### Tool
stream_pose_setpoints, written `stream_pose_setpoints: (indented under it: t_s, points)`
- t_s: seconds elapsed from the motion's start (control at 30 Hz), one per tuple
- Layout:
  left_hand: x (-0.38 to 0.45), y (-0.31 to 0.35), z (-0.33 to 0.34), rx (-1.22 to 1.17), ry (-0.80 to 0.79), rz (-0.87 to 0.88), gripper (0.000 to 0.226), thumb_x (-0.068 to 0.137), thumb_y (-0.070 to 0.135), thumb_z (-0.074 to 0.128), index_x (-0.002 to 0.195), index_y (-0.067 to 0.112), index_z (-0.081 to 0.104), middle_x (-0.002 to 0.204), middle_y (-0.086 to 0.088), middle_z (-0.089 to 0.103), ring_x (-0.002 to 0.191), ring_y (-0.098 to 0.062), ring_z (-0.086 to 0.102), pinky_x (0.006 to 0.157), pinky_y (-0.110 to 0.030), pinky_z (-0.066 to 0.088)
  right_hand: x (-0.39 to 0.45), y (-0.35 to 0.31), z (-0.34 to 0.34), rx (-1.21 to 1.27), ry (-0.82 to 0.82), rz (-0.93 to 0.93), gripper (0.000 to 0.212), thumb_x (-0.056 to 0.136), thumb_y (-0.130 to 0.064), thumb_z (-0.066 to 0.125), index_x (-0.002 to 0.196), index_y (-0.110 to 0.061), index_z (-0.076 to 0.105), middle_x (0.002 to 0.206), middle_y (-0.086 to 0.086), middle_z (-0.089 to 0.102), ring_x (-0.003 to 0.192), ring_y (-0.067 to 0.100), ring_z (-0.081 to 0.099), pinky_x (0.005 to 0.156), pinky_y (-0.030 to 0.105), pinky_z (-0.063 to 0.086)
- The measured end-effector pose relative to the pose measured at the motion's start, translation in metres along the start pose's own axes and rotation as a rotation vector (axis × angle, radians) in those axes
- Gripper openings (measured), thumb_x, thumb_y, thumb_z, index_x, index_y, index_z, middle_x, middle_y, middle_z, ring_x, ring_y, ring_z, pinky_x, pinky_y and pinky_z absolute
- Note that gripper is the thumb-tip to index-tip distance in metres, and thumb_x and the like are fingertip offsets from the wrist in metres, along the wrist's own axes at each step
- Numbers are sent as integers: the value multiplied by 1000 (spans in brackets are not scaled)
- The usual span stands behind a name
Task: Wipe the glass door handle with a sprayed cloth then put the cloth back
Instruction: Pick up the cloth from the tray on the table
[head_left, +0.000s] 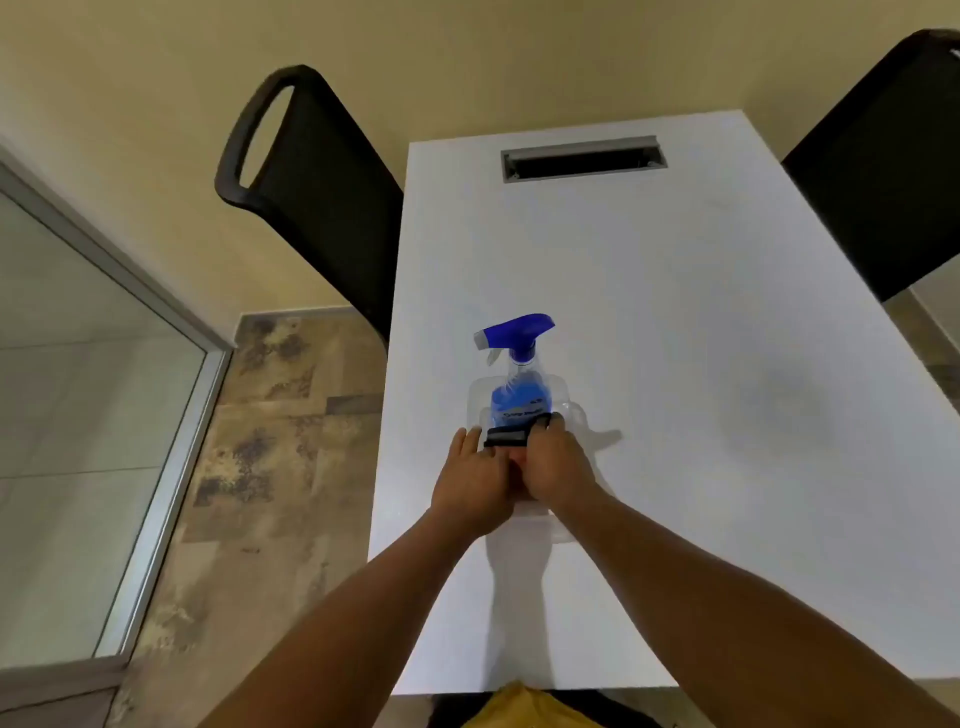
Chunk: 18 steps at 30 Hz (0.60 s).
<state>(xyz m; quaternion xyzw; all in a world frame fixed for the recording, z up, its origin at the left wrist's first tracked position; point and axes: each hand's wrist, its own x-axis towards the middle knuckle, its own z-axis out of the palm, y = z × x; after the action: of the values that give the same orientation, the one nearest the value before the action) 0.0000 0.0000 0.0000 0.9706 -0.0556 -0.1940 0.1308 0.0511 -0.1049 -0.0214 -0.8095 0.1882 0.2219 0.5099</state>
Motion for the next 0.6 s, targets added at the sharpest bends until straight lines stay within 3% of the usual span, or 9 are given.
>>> stream_pose_setpoints:
  t_s: [0.13,0.2,0.3,0.4,0.5,0.6]
  points:
    - [-2,-6,3,-7,4,-20,46,106,42,38,148,25,46,155,-5,51,154,-33,24,127,-53,-2,1,-5,1,-311,78,-85,33,105,-34,34,116,-9,52,102,10,64,89,22,62,94,36,50]
    - [-2,-10,9,-4,-8,-4,47,106,42,35,147,22,47,153,-6,52,154,-33,25,126,-54,-3,1,-1,2,-608,68,-190,29,101,-22,43,120,-2,52,109,14,60,99,29,60,90,40,48]
    - [-2,-19,13,6,-11,30,47,106,43,35,145,21,49,151,-6,54,154,-32,24,127,-55,-3,5,0,7,-795,41,-253,31,96,-20,52,120,0,53,119,20,57,111,35,56,90,43,46]
    - [2,-23,17,-93,27,62,41,102,42,41,134,21,56,142,-3,61,146,-30,37,126,-48,18,8,-4,8,-885,55,-228,38,97,-35,55,124,-9,53,118,11,58,103,21,54,93,34,49]
    - [0,-22,12,-300,105,55,31,95,35,48,118,20,62,119,1,68,115,-21,58,104,-39,45,5,-3,7,-1019,82,-294,32,97,-33,55,121,-12,56,117,9,59,109,22,52,90,31,49]
    - [-10,-19,5,-620,163,-3,32,93,29,47,116,18,66,105,0,73,93,-17,66,87,-31,56,2,1,2,-1091,119,-353,35,95,-40,56,119,-16,57,117,7,58,111,22,51,90,30,48]
